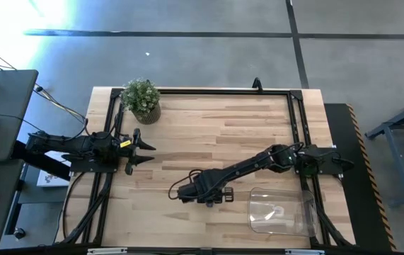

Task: Nest measuring cups in basket
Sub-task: Put the nested measuring cups into the transparent bin

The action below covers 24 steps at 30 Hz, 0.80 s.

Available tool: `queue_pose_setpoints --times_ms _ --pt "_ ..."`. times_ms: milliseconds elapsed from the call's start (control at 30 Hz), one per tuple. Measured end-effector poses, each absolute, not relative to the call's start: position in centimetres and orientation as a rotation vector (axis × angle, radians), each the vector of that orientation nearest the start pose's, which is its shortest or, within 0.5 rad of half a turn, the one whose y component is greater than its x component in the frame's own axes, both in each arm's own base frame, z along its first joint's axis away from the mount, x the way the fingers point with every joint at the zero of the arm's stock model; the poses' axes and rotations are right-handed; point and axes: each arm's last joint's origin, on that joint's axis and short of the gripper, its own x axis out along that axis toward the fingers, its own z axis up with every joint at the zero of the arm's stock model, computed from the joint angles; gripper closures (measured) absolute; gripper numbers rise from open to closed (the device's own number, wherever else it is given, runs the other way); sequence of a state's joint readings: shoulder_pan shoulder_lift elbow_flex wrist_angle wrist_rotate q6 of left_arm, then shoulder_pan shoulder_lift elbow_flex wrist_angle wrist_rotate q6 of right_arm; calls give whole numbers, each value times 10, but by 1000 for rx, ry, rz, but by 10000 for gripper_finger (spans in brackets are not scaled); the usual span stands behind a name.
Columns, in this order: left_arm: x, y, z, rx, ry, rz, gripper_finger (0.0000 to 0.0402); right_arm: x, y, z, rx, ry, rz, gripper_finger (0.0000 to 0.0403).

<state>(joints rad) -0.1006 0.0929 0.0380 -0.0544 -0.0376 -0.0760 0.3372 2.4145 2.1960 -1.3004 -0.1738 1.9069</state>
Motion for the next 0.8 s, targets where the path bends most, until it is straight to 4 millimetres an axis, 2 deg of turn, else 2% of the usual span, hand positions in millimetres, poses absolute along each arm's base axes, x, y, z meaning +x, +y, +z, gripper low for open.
queue_pose_setpoints --times_ms 267,533,800 --pt "101 -9 164 -69 111 -59 234 447 163 188 1358 1338 -1125 268" --pt "101 -9 164 -68 111 -59 234 450 164 183 1363 1319 -1116 280" --pt "101 -9 164 -68 111 -59 234 450 164 182 1344 1296 -1124 223"
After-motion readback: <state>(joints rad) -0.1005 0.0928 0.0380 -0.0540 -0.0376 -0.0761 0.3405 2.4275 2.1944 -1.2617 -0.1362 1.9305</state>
